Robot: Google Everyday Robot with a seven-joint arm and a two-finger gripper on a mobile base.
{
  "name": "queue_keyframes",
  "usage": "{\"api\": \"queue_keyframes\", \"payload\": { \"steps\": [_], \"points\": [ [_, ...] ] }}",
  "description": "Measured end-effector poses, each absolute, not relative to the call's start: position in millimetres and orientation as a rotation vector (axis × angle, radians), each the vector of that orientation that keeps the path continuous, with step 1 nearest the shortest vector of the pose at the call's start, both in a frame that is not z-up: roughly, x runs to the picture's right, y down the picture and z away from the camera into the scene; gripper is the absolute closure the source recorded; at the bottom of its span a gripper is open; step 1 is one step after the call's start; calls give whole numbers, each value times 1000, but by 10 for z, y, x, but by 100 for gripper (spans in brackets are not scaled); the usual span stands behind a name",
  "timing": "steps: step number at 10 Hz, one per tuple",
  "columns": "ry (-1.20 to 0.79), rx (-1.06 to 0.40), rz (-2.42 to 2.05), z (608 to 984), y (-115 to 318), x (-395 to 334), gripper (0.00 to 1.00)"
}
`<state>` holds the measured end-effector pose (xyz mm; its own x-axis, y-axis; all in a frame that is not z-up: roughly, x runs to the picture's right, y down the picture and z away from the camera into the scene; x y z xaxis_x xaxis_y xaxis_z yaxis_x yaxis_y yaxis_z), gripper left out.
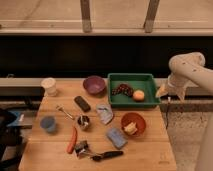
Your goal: Place apple in table surface
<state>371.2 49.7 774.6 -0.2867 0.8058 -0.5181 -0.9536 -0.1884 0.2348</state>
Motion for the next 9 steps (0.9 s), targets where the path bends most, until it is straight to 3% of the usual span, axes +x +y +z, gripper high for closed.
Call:
{"api": "queue_keyframes", "payload": {
  "steps": [5, 9],
  "points": [
    [573, -309, 1744, 7782, 452, 3700, 20],
    [448, -255, 1616, 7865, 53, 3287, 20]
  ]
}}
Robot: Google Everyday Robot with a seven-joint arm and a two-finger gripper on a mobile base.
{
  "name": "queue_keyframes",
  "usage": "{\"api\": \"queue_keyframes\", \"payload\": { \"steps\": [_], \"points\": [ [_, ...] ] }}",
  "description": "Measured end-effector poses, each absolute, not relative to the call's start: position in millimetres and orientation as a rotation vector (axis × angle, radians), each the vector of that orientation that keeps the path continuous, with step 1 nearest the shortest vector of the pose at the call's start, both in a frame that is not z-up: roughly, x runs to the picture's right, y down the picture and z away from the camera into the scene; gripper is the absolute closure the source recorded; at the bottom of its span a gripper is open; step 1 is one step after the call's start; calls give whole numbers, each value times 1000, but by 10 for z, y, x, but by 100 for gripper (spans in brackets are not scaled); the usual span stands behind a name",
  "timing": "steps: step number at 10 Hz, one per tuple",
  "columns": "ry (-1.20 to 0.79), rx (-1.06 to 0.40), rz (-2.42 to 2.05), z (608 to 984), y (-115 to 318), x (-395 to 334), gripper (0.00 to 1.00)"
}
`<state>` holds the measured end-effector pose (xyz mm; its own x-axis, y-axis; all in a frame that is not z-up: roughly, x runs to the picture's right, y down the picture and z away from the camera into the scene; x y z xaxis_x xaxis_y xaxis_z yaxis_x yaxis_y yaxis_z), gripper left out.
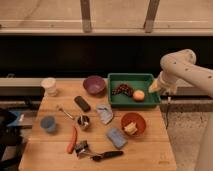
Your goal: Place apple in table surface
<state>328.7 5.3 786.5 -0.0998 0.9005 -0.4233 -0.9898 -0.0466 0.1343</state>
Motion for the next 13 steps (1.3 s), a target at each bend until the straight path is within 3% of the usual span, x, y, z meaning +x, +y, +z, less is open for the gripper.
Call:
{"api": "queue_keyframes", "payload": {
  "steps": [2, 7, 9, 13],
  "points": [
    [367, -313, 1578, 7944, -137, 3051, 20],
    [73, -698, 1611, 7979, -177, 3120, 20],
    [38, -731, 1611, 7966, -153, 3152, 20],
    [129, -647, 1553, 8093, -87, 2965, 20]
  ]
}}
